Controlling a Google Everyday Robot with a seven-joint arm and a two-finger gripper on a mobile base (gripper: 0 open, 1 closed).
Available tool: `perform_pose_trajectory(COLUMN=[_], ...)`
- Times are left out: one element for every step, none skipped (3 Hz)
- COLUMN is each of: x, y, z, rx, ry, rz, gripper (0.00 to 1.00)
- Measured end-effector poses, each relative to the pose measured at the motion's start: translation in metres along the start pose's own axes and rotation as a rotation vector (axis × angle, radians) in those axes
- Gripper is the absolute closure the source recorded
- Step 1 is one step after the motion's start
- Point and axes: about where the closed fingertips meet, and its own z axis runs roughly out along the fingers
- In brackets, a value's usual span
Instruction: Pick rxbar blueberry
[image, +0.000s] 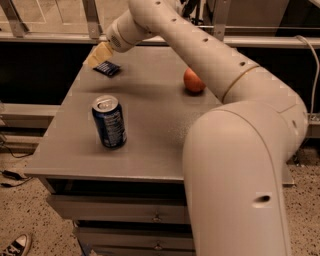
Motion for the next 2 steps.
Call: perform_pose_trajectory(x=[0.013, 0.031], y=[0.001, 0.000], z=[0.035, 0.056], rx=[0.005, 0.012], ry=[0.020, 0.040], rz=[0.043, 0.076], gripper=[0.00, 0.00])
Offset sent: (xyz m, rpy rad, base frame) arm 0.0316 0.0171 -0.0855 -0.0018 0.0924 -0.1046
